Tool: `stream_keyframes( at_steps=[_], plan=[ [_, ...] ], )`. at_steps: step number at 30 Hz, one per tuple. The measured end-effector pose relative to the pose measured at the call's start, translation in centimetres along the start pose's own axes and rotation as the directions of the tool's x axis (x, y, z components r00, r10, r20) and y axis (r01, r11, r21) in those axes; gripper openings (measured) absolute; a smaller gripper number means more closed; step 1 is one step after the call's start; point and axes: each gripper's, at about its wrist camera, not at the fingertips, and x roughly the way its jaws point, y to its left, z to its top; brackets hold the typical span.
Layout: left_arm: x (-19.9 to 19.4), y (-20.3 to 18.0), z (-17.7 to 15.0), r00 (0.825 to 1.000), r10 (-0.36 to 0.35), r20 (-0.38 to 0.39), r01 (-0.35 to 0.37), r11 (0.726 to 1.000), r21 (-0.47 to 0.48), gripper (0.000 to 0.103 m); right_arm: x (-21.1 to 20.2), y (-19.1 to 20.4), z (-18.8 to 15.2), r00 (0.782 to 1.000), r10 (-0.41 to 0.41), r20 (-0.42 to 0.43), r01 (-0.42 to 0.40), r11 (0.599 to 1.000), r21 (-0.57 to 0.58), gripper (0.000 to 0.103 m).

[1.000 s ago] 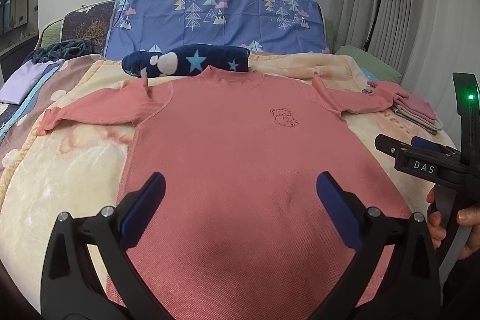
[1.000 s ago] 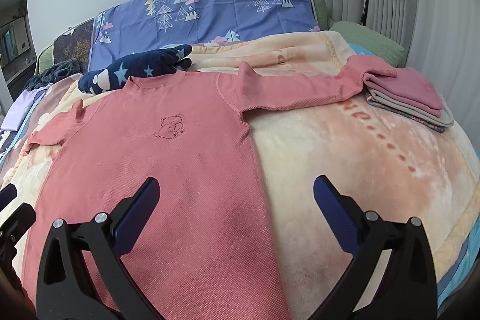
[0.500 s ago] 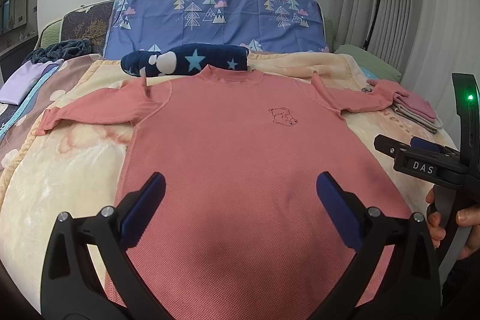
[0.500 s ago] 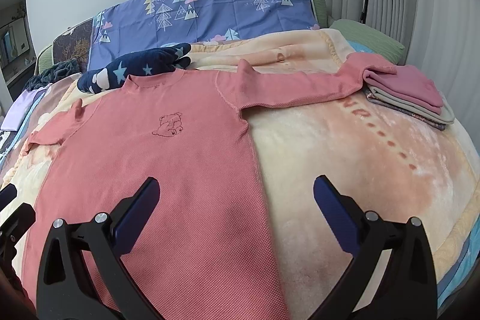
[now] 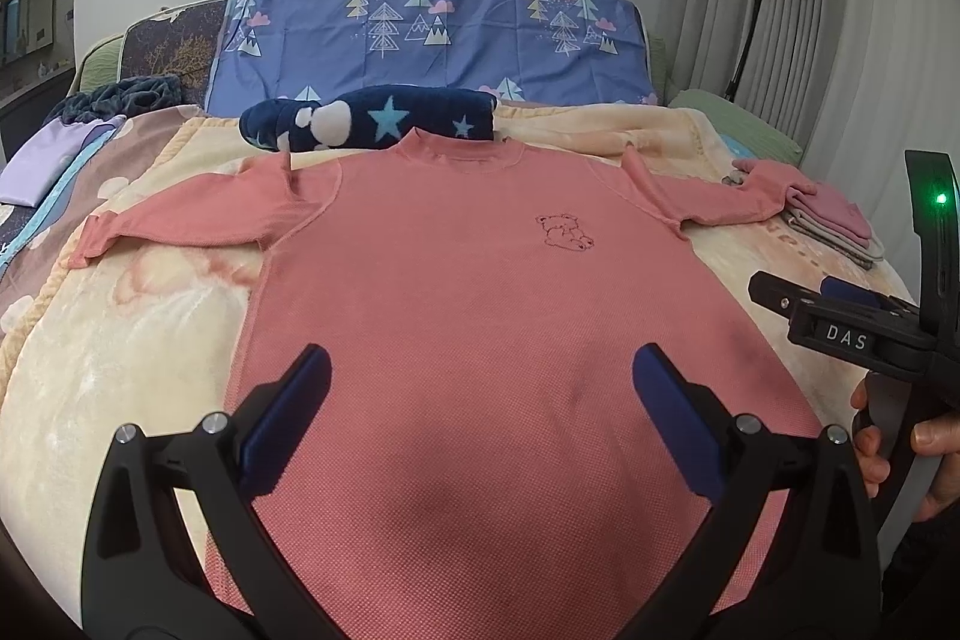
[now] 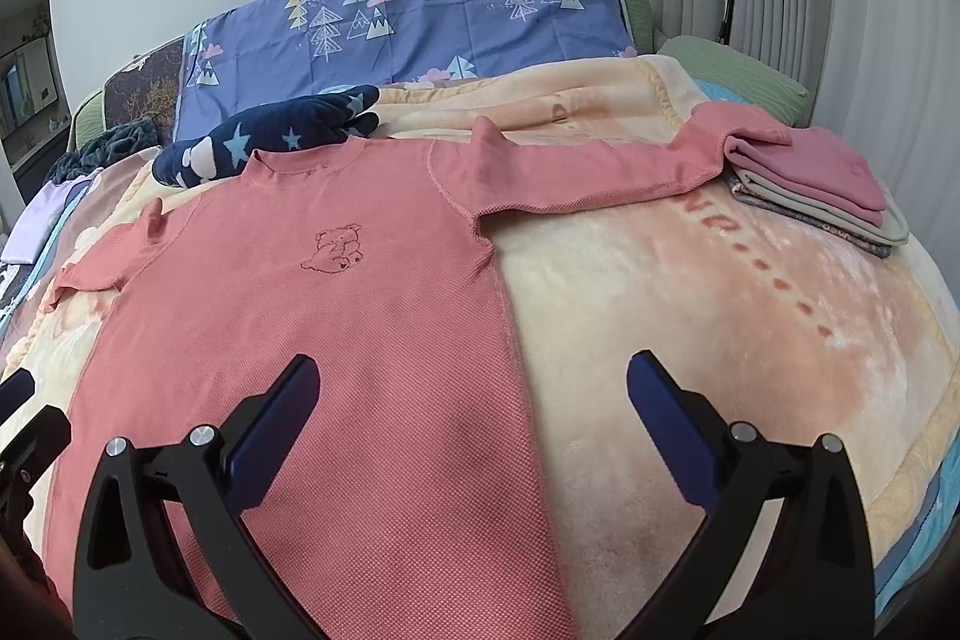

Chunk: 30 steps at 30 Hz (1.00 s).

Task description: Fold small clothes

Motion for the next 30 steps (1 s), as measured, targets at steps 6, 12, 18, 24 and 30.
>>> stream_keyframes(
  at_steps=[6, 12, 18, 24, 30],
  plan=[
    [-0.2, 0.7, 0.6, 1.0, 0.004, 0.01, -0.004, 1.0, -0.026, 0.101, -0.1, -0.1, 0.0, 1.0, -0.002, 0.01, 0.002, 1.0, -0.006, 0.102],
    [-0.7, 0.7, 1.1, 1.0, -0.003, 0.031, 0.003, 1.0, -0.018, 0.101, -0.1, -0.4, 0.2, 1.0, -0.007, 0.003, 0.007, 1.0, 0.007, 0.102],
    [-0.9, 0.5, 1.5, 0.999, 0.002, 0.041, -0.001, 1.0, -0.003, 0.101, -0.1, -0.4, 0.3, 1.0, -0.006, 0.005, 0.006, 1.0, 0.001, 0.102],
    [-1.1, 0.9, 2.0, 0.999, 0.006, 0.047, -0.005, 1.0, -0.008, 0.101, -0.4, -0.2, 0.6, 1.0, -0.012, 0.021, 0.012, 1.0, -0.002, 0.102],
    [-1.0, 1.6, 2.5, 0.999, 0.021, 0.045, -0.019, 0.999, -0.036, 0.101, -1.8, 0.5, 1.1, 0.998, 0.002, 0.066, 0.0, 1.0, -0.022, 0.102]
  ],
)
